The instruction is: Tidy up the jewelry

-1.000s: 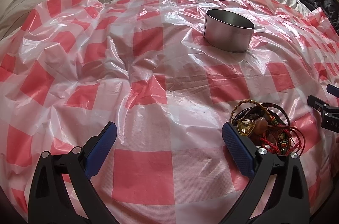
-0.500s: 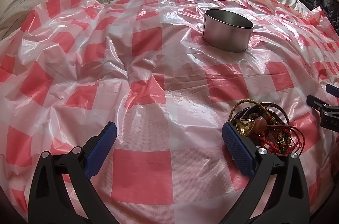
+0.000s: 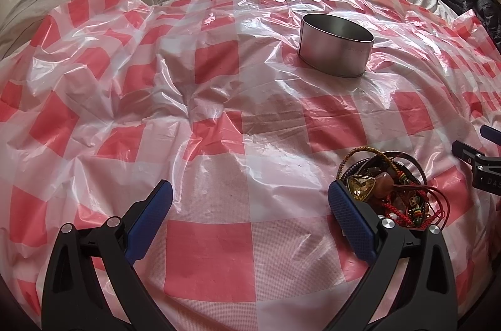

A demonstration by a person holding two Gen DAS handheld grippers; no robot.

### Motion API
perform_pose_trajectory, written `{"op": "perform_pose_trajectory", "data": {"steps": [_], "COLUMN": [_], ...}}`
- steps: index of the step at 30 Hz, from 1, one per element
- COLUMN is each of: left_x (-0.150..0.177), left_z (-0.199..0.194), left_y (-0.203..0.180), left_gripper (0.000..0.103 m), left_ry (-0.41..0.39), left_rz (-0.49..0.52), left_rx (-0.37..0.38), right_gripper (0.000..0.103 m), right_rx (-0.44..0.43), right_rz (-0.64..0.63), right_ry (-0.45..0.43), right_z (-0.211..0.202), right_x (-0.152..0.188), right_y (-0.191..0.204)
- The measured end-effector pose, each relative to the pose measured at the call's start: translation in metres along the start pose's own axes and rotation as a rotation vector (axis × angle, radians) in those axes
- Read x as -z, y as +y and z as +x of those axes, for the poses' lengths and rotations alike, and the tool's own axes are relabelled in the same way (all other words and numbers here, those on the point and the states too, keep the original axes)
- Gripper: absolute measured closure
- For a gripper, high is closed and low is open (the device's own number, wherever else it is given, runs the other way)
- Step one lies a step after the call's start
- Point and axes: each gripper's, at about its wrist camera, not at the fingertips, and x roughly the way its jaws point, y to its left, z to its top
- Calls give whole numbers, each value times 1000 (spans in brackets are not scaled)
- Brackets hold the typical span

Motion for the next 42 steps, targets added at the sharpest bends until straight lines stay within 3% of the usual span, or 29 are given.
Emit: {"op": "perform_pose_trajectory", "data": {"steps": [42], "left_x": [-1], "left_z": [-1], "left_y": [-1], "left_gripper": [7], "left_ry": [4], "left_rz": [2], "left_rx": [2], "right_gripper": [7], "right_rx": [-3], "right_rz": [0], "right_ry": [8], "right_z": [2], "right_x": [-1], "right_y": [-3]}}
